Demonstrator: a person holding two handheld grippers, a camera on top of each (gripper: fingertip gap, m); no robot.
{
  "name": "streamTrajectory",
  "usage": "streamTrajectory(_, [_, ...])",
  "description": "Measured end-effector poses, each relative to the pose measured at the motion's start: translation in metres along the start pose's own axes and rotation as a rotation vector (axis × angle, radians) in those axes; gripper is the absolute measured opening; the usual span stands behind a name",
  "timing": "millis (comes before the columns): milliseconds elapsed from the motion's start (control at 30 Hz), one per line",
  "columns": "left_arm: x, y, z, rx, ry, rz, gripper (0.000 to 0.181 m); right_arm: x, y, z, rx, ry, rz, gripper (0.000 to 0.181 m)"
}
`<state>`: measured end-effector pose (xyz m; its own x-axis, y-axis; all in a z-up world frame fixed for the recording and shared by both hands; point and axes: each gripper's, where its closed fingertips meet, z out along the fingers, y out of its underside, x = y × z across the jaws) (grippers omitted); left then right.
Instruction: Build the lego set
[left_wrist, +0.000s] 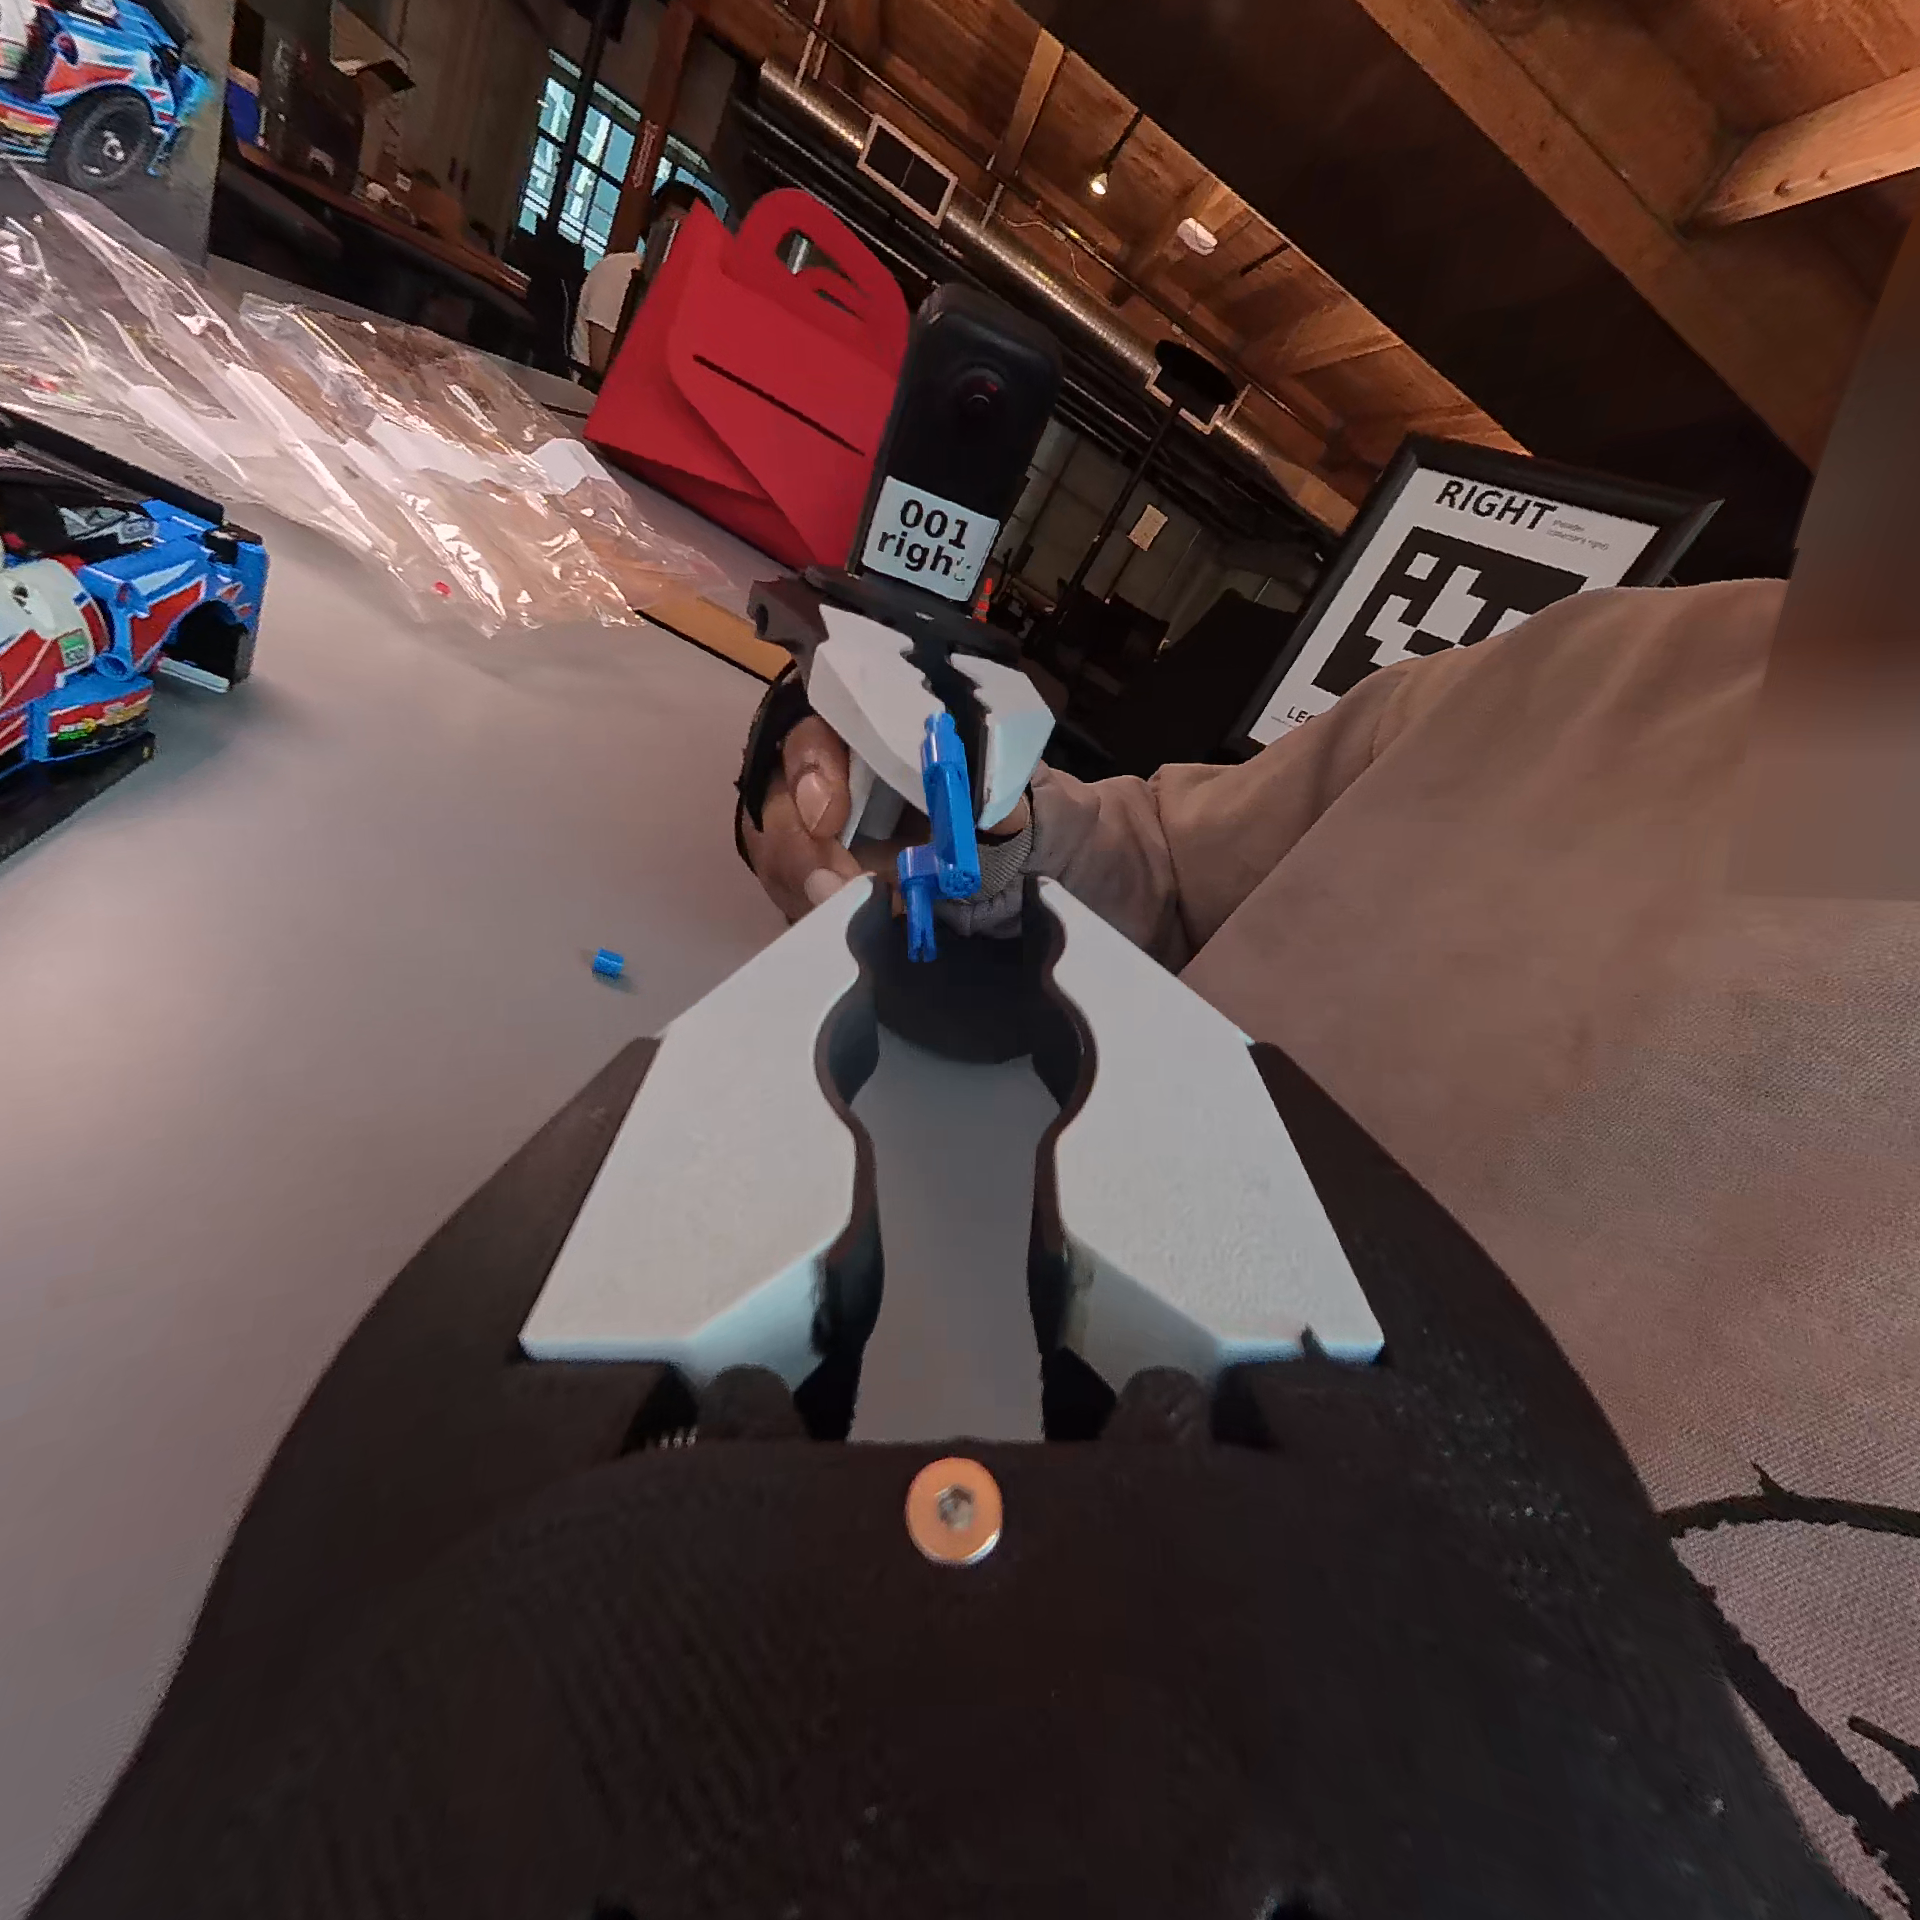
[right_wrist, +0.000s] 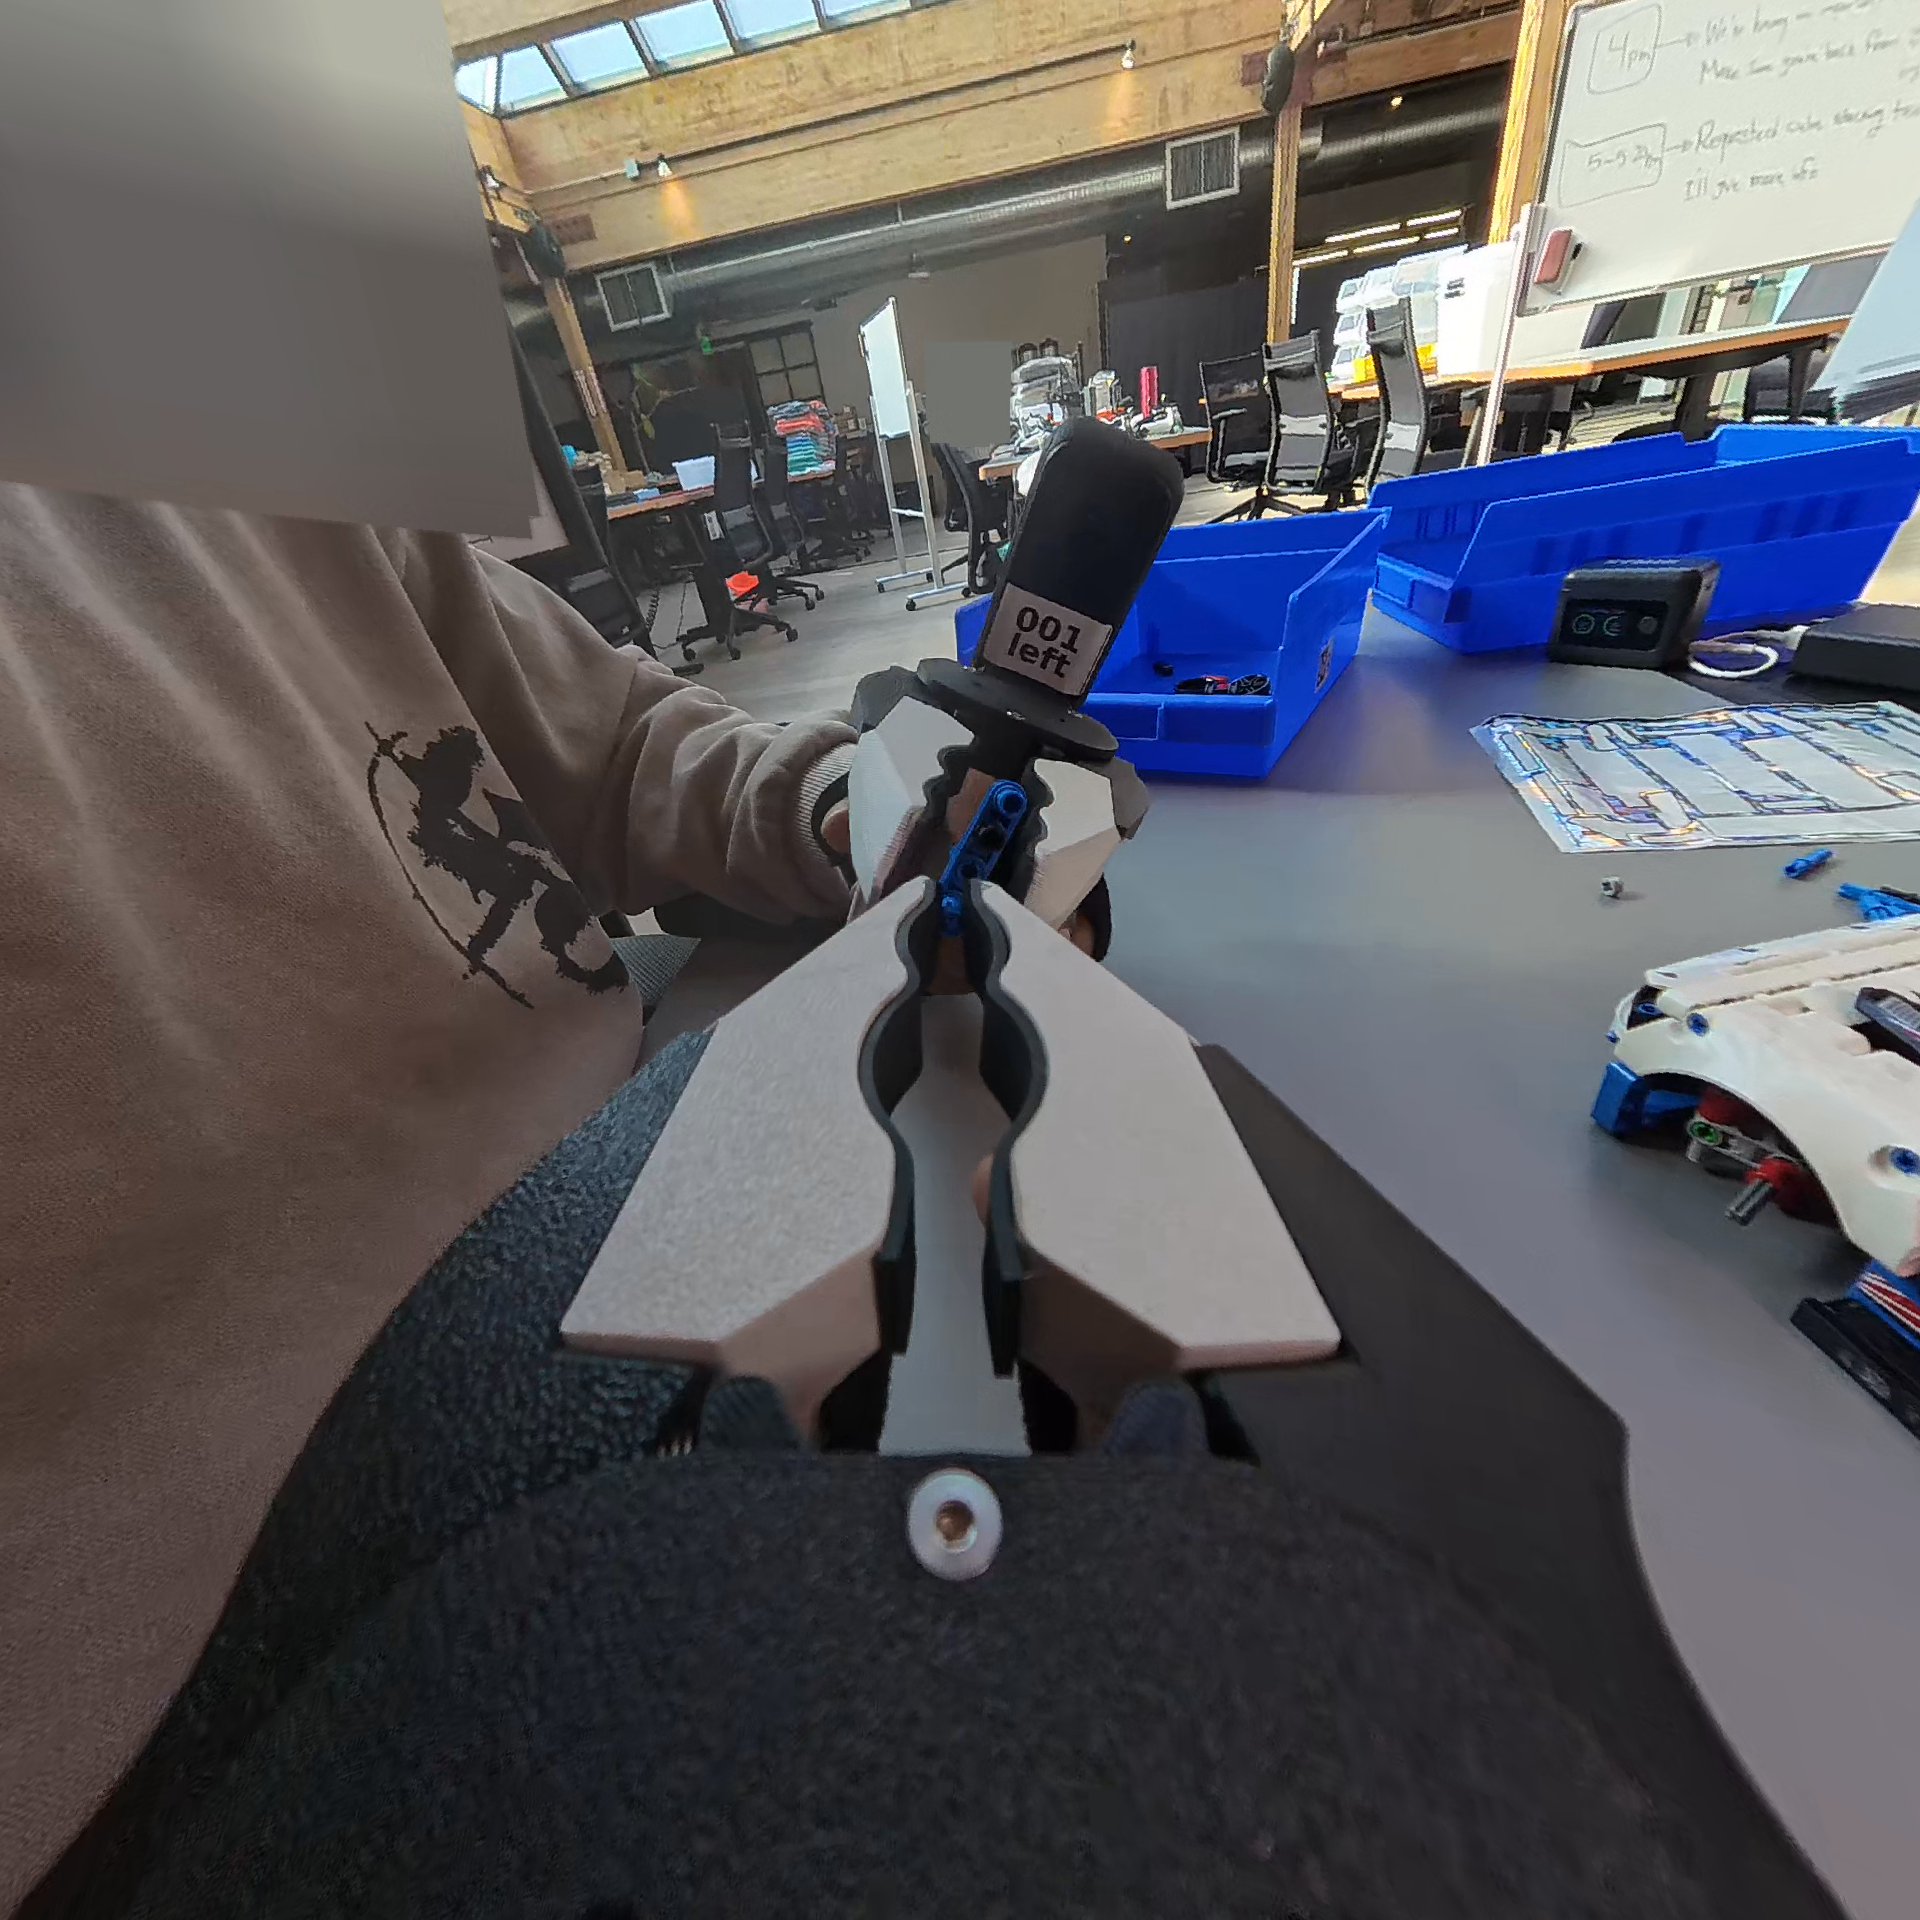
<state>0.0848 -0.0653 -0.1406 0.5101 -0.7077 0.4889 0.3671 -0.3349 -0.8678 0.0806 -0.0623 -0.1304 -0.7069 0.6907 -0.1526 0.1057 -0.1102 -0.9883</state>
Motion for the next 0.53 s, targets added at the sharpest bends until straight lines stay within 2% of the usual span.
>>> streamTrajectory(200, [-0.001, 0.006, 0.002, -0.034, -0.009, 0.01, 0.013, -0.006, 0.009, 0.005, -0.05, -0.004, -0.063, 0.0])
streamTrajectory(533, [-0.003, 0.01, 0.003, -0.072, -0.041, 0.068, 0.013, -0.006, 0.014, 0.004, -0.078, -0.003, -0.086, 0.001])
